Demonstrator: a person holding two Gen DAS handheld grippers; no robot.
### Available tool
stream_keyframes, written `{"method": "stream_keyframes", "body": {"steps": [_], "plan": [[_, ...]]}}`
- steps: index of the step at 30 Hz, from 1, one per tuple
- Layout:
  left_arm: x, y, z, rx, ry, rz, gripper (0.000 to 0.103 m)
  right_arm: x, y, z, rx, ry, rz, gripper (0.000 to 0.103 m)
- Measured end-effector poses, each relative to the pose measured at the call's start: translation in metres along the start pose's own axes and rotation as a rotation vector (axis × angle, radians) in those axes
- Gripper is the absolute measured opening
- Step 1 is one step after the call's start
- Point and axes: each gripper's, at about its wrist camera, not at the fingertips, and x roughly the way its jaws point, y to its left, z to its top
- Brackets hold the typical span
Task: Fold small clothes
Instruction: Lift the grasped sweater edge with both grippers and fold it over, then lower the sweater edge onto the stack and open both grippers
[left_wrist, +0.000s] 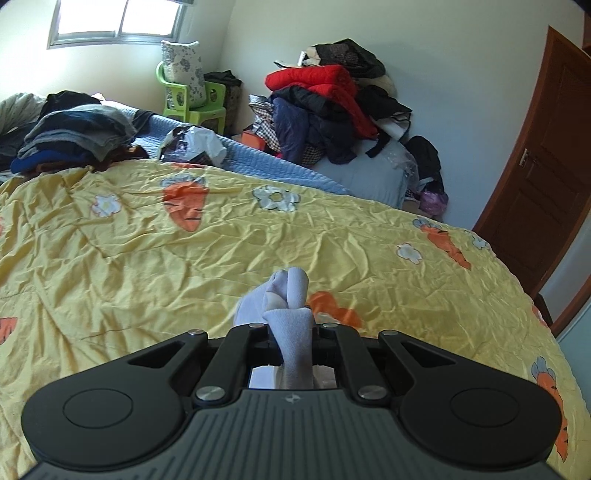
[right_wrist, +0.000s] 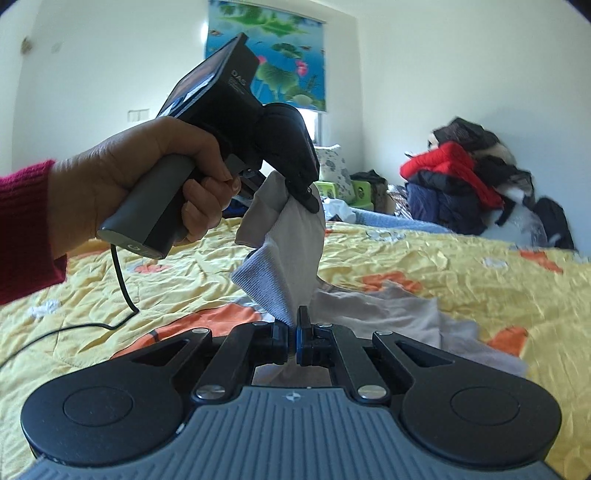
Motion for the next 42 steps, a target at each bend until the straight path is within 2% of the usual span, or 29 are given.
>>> {"method": "stream_keyframes", "body": {"steps": [12,21,31,32,34,36,37,38,40,42], "plan": [[0.048,-0.065,-0.018,0.127,0.090,-0.009,0.008,-0.008,-0.050,-0.018,0.180,0.037,-0.023,0.006],[0.075,-0.087,-0.035,0.162,0.159,-0.046,0.008,0.000,-0.085,-0.037,0.385,0.107,0.027,0.007],[0.081,-0.095,-0.032,0.131,0.195,-0.077,0.013,0.007,-0.091,-0.048,0.427,0.168,0.027,0.023],[0.080,-0.094,-0.031,0.124,0.190,-0.078,0.017,0.007,-0.092,-0.048,0.428,0.173,0.026,0.024],[0.077,-0.091,-0.029,0.111,0.170,-0.083,0.032,0.006,-0.093,-0.050,0.430,0.180,0.028,0.028],[0.073,-0.089,-0.025,0.090,0.134,-0.091,0.074,0.008,-0.093,-0.051,0.438,0.188,0.032,0.033],[0.069,-0.089,-0.024,0.082,0.108,-0.097,0.082,0.009,-0.093,-0.052,0.441,0.193,0.032,0.033],[0.064,-0.090,-0.022,0.085,0.075,-0.110,0.086,0.009,-0.093,-0.052,0.442,0.194,0.032,0.033],[0.056,-0.095,-0.020,0.127,0.033,-0.124,0.086,0.009,-0.092,-0.053,0.442,0.199,0.031,0.034],[0.049,-0.098,-0.021,0.172,-0.004,-0.099,0.086,0.008,-0.094,-0.053,0.450,0.205,0.035,0.035]]}}
